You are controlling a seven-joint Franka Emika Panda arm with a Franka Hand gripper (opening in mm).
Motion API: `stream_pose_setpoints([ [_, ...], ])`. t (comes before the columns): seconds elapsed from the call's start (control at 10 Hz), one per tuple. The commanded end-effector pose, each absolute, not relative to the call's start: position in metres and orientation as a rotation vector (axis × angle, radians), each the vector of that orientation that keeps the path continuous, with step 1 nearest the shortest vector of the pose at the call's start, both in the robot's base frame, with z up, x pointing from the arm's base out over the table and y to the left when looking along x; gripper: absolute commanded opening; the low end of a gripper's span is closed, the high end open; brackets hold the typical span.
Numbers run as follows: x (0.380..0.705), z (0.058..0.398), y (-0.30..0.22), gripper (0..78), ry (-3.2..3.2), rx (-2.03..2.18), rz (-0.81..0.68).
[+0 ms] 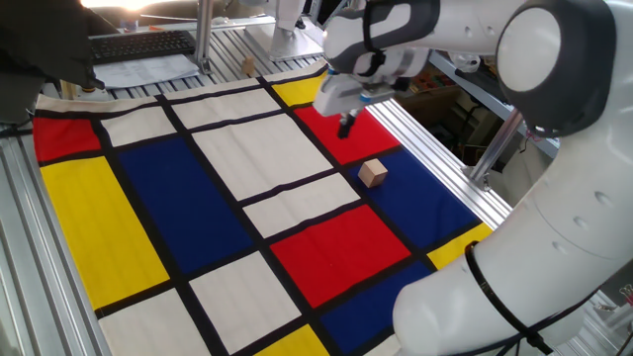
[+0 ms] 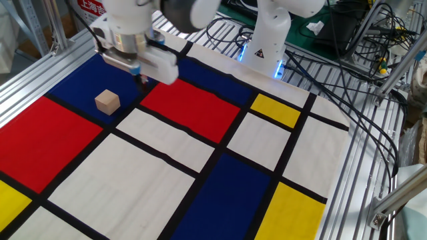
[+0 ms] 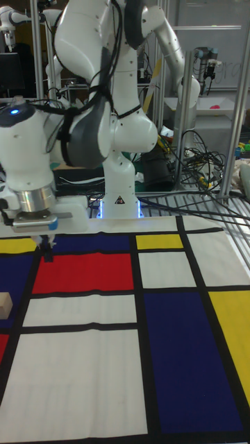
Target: Pick up the small block on the left and move it to the right
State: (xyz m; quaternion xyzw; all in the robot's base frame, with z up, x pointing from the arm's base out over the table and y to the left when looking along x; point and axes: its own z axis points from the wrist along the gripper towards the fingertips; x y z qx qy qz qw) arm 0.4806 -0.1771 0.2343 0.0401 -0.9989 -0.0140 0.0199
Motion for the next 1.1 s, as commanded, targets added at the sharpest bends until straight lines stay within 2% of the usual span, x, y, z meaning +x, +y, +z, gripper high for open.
stream_pose_setpoints([
  [0.1, 0.475, 0.226, -0.198, 0.0, -3.096, 0.089, -0.073],
  [0.6, 0.484, 0.220, -0.183, 0.0, -3.088, 0.187, -0.051],
  [0.7, 0.484, 0.220, -0.183, 0.0, -3.077, 0.189, 0.128],
  [0.8, 0.484, 0.220, -0.183, 0.0, -3.075, 0.161, 0.197],
  [1.0, 0.484, 0.220, -0.183, 0.0, -3.071, 0.118, 0.125],
  [1.1, 0.484, 0.220, -0.183, 0.0, -3.067, 0.133, 0.138],
])
